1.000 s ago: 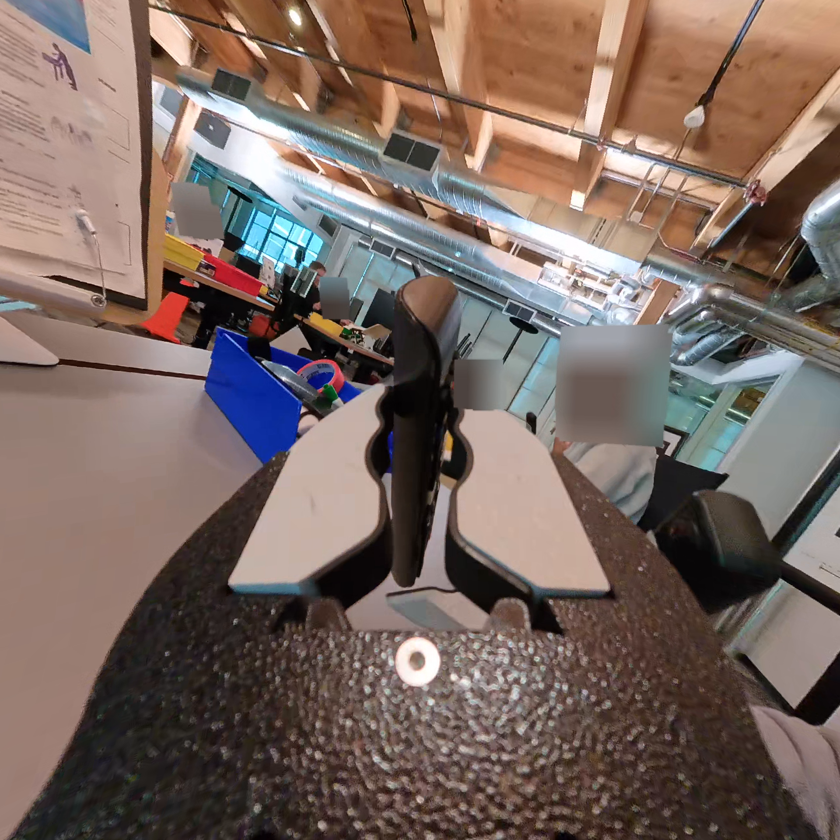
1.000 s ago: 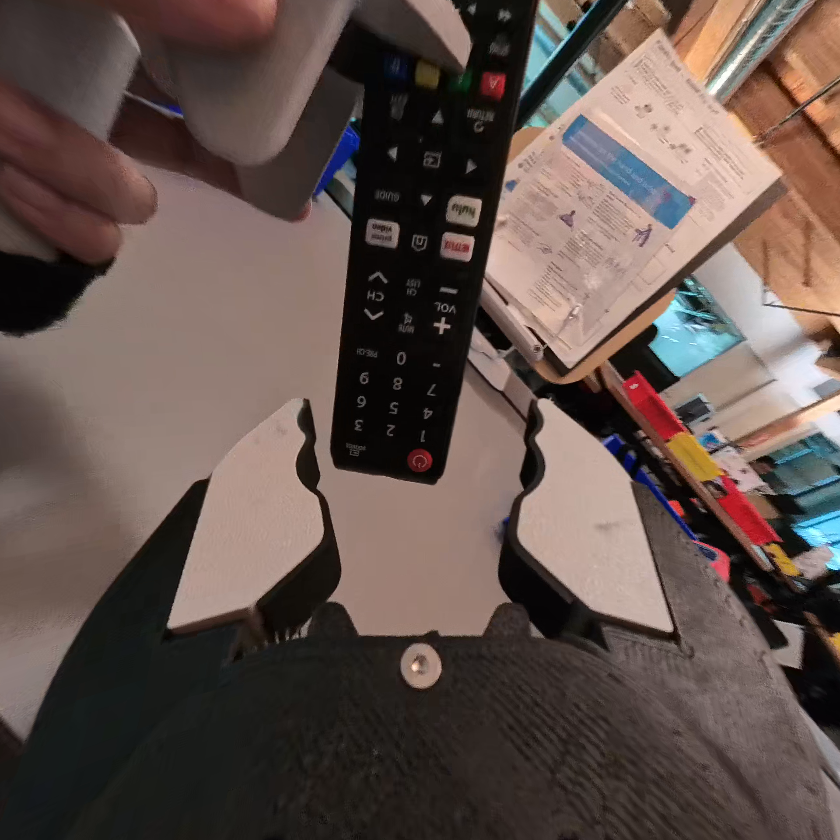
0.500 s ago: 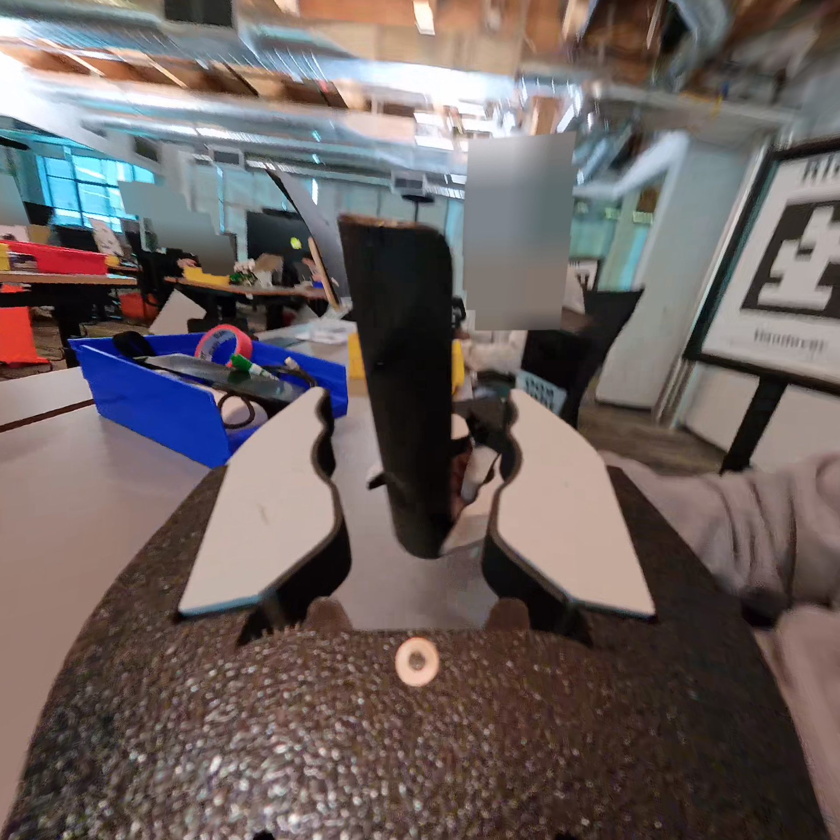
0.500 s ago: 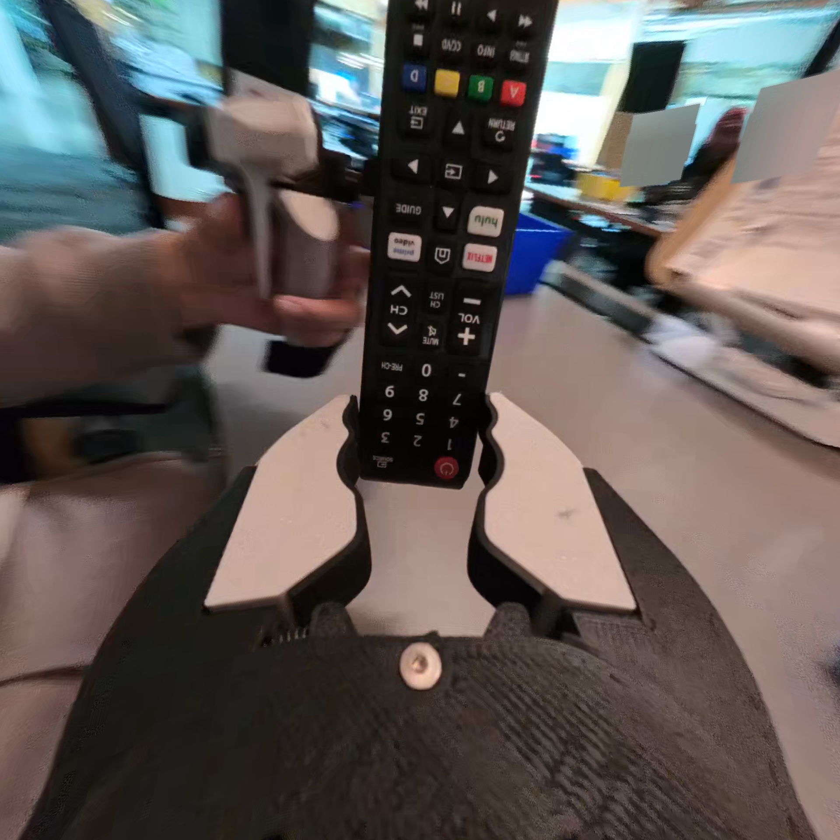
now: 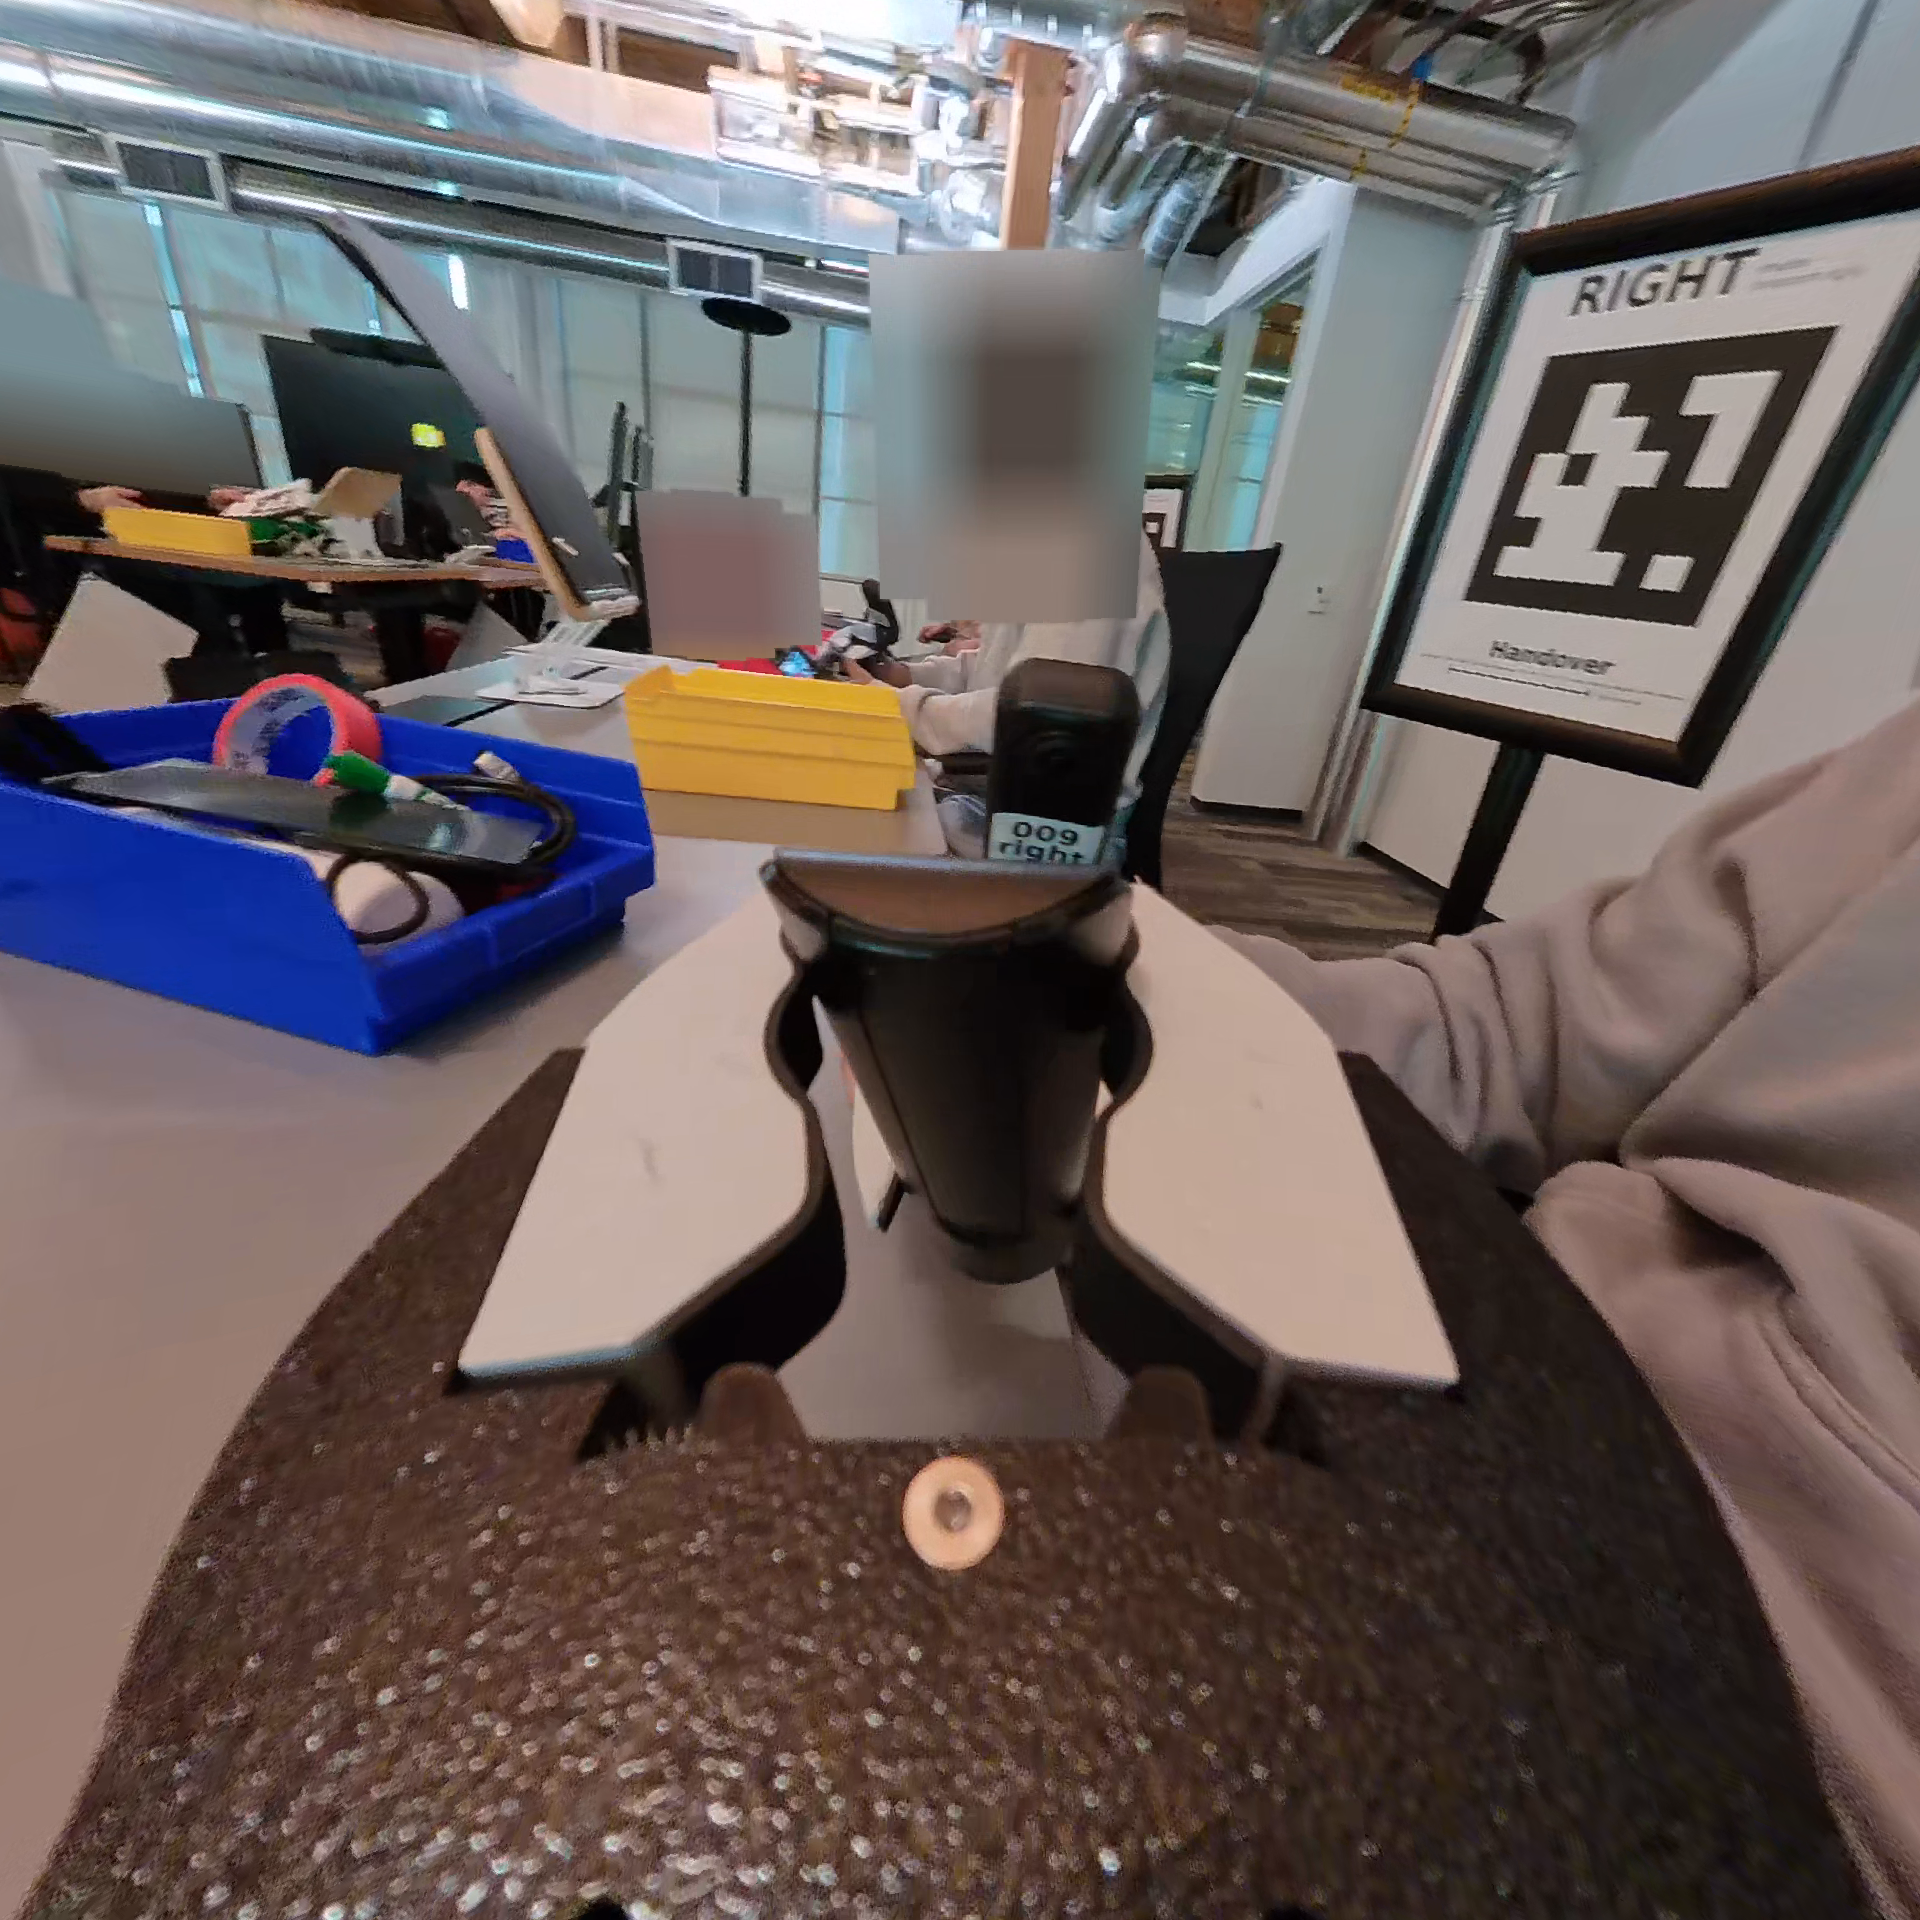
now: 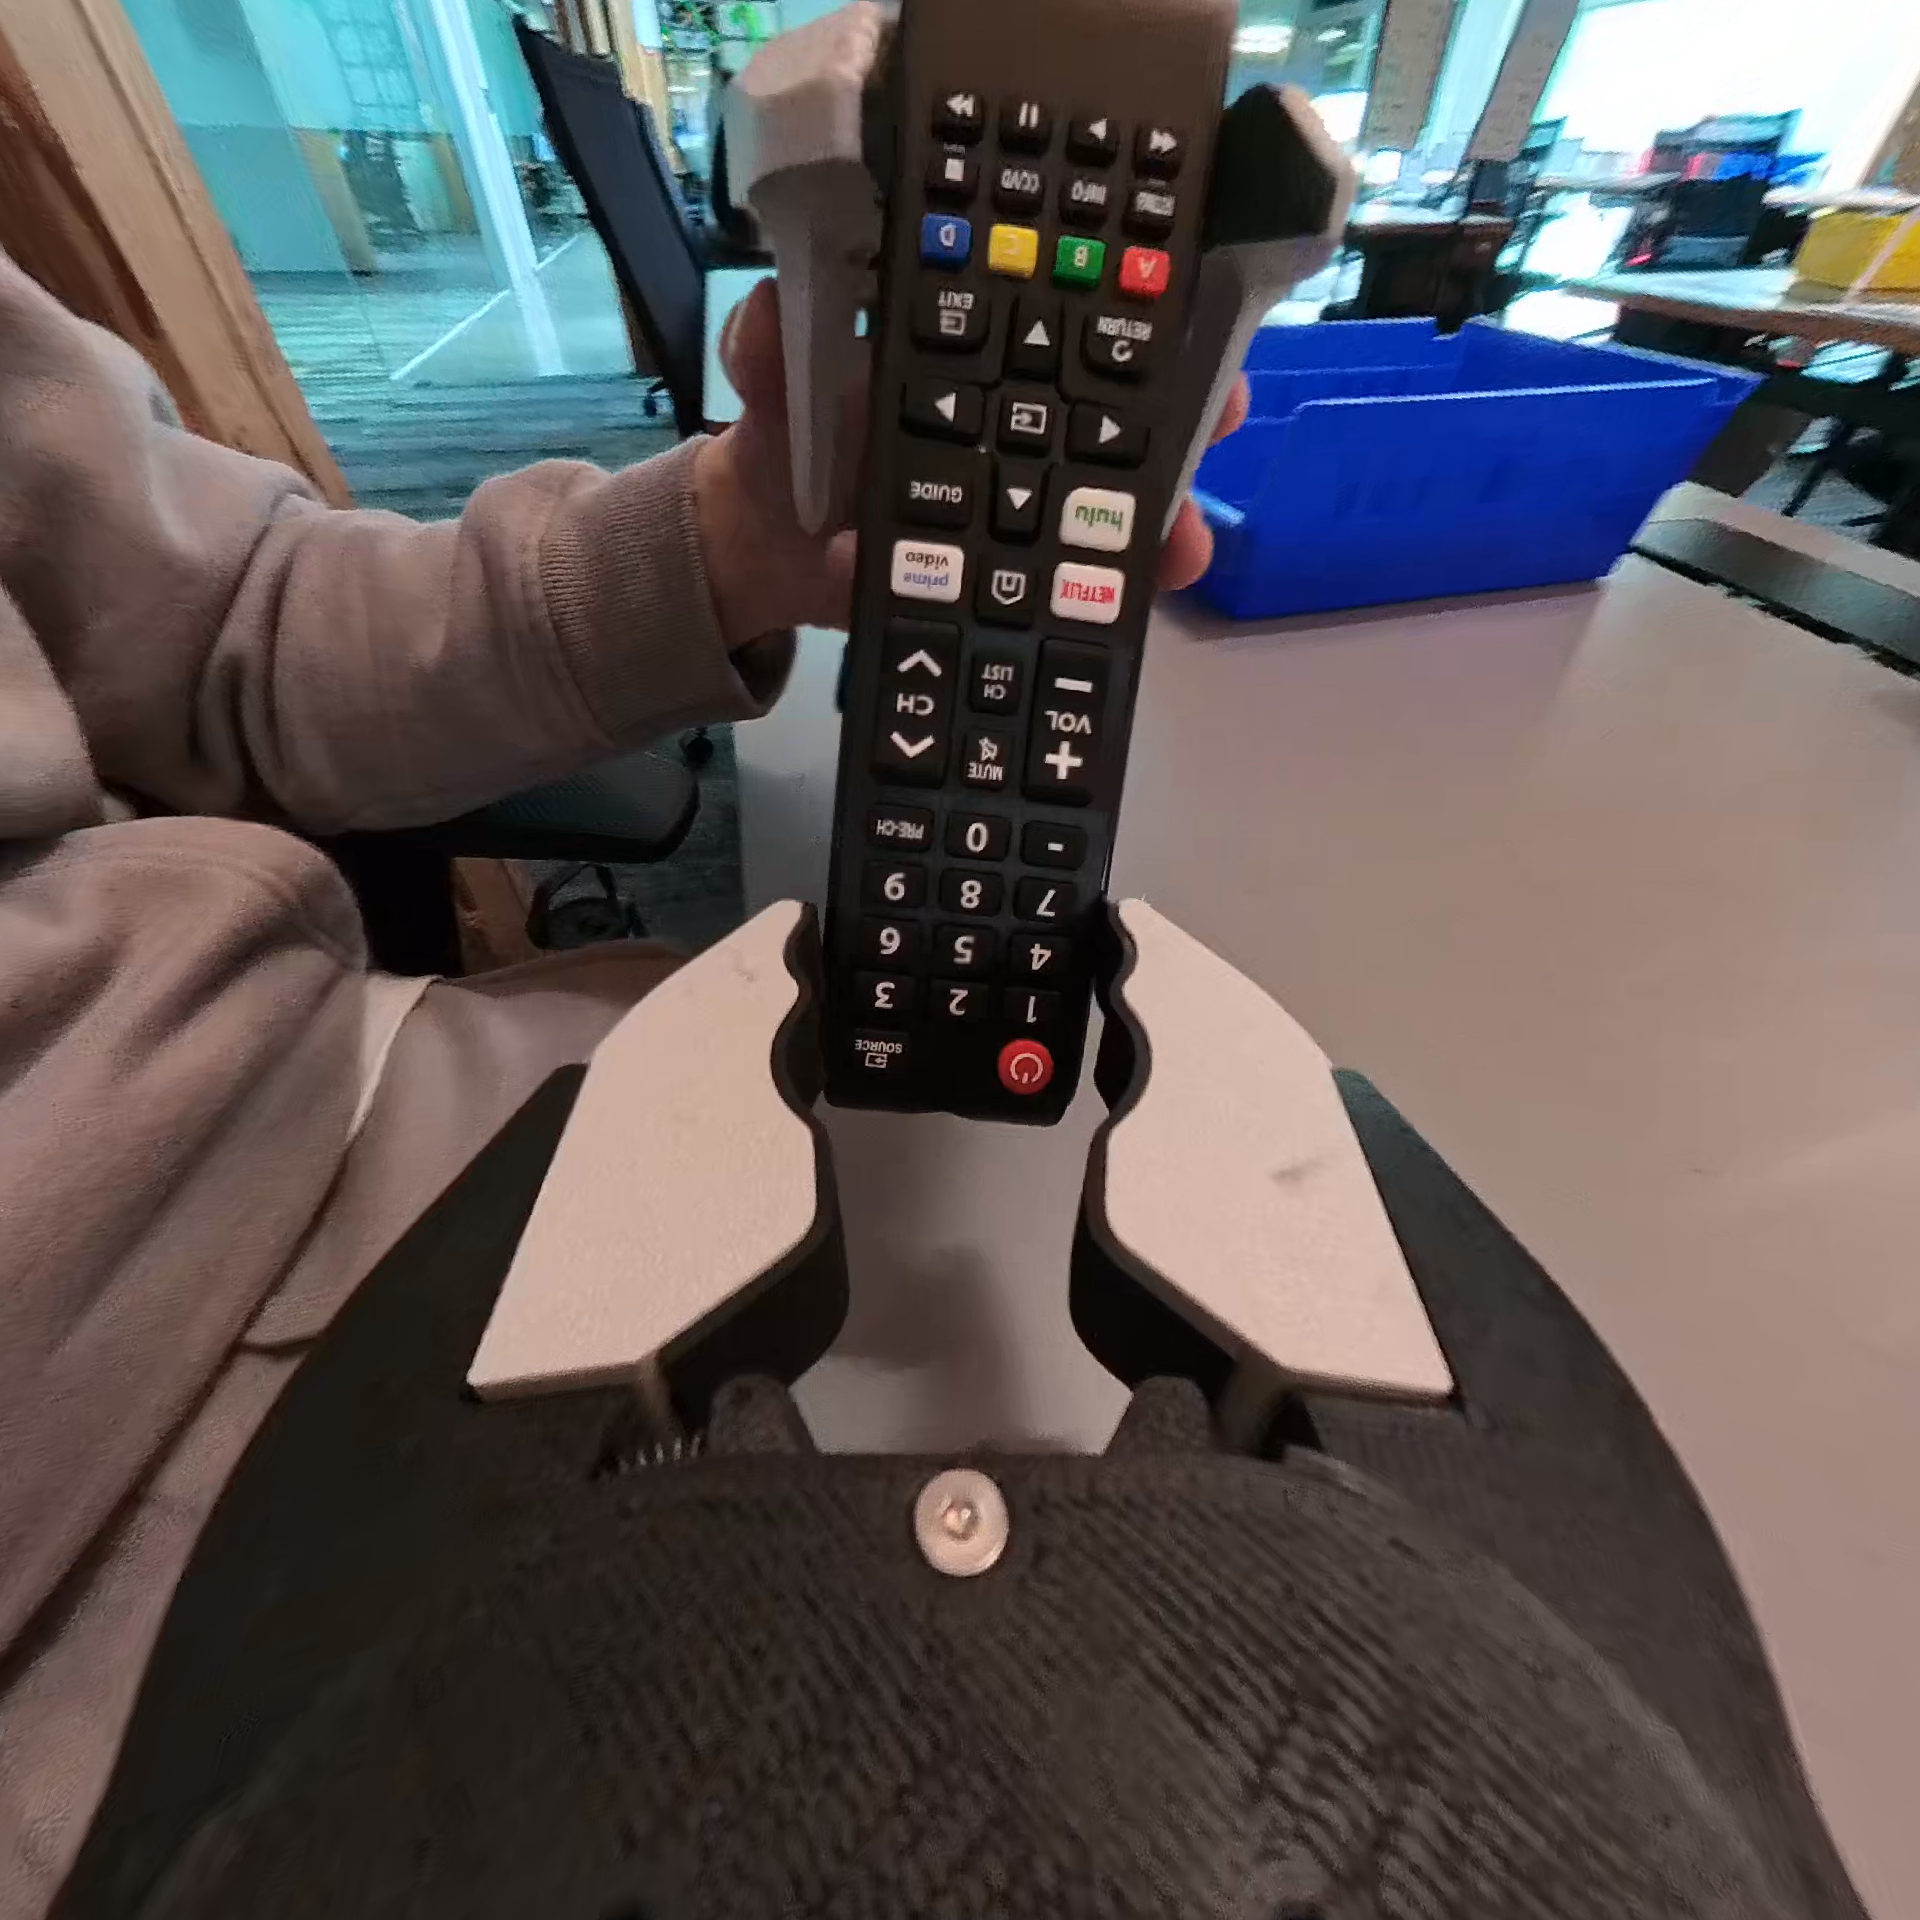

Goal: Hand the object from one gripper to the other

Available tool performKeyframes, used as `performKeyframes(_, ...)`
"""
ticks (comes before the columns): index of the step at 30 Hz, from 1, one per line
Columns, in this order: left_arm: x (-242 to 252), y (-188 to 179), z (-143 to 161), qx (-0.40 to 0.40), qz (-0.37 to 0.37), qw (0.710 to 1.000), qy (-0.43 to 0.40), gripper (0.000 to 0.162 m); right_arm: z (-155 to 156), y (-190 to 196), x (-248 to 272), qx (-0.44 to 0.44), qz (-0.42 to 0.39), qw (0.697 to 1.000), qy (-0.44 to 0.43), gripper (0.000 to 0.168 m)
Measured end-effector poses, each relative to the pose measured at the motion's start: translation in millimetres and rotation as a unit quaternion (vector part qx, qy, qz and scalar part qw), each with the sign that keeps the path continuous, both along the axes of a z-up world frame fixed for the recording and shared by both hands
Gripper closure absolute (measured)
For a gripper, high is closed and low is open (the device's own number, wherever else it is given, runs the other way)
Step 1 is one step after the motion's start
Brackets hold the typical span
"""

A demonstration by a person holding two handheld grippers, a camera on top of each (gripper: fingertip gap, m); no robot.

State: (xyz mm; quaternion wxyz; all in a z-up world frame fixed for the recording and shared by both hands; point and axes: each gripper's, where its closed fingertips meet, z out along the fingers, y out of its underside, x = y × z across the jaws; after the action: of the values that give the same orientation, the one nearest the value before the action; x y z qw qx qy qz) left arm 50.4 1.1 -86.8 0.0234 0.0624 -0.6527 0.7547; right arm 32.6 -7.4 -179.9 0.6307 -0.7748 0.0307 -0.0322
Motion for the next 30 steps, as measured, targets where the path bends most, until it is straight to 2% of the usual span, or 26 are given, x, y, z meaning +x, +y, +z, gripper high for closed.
performKeyframes(3, 22.0, 4.2, 1.4, -0.007, 0.076, 0.997, 0.016, 0.111, 6.6, -8.7, 25.8, 0.020, -0.089, 0.995, -0.045, 0.120)
performKeyframes(6, 46.4, 13.6, 3.3, -0.023, 0.169, 0.984, 0.061, 0.112, 18.0, -17.9, 49.4, 0.035, -0.184, 0.979, -0.086, 0.100)
performKeyframes(7, 54.0, 17.6, 4.0, -0.032, 0.202, 0.975, 0.082, 0.111, 21.1, -18.0, 52.0, 0.036, -0.202, 0.973, -0.108, 0.096)
performKeyframes(10, 62.3, 23.9, 5.1, -0.047, 0.268, 0.956, 0.113, 0.112, 20.8, -12.1, 53.5, -0.002, -0.235, 0.952, -0.196, 0.097)
performKeyframes(11, 62.2, 24.2, 6.3, -0.052, 0.280, 0.951, 0.117, 0.112, 20.3, -11.1, 55.4, -0.021, -0.252, 0.939, -0.232, 0.100)
performKeyframes(14, 57.7, 20.4, 8.6, -0.068, 0.286, 0.946, 0.141, 0.111, 24.6, -15.9, 62.9, -0.069, -0.311, 0.885, -0.338, 0.124)
performKeyframes(16, 56.1, 18.2, 8.6, -0.074, 0.287, 0.943, 0.150, 0.111, 20.8, -13.9, 60.7, -0.093, -0.306, 0.874, -0.366, 0.142)
performKeyframes(17, 55.7, 17.6, 8.1, -0.071, 0.289, 0.943, 0.149, 0.111, 20.1, -14.3, 61.3, -0.097, -0.312, 0.872, -0.365, 0.143)
performKeyframes(21, 51.0, 15.1, 10.6, -0.059, 0.265, 0.953, 0.134, 0.111, 19.4, -12.9, 58.5, -0.064, -0.295, 0.900, -0.315, 0.144)
performKeyframes(23, 43.2, 9.8, 13.8, -0.045, 0.226, 0.967, 0.105, 0.110, 18.7, -9.8, 53.3, -0.026, -0.256, 0.934, -0.248, 0.145)
performKeyframes(26, 24.8, 1.3, 17.0, -0.017, 0.150, 0.988, 0.037, 0.094, 27.3, -5.5, 38.2, 0.083, -0.164, 0.979, -0.089, 0.145)
performKeyframes(28, 10.5, 0.3, 15.0, -0.002, 0.092, 0.996, 0.003, 0.098, 32.8, -4.1, 19.4, 0.135, -0.064, 0.989, 0.010, 0.145)
performKeyframes(30, 7.7, 5.0, 13.4, 0.000, 0.073, 0.997, -0.008, 0.103, 33.2, -5.1, 7.6, 0.150, -0.007, 0.987, 0.049, 0.144)
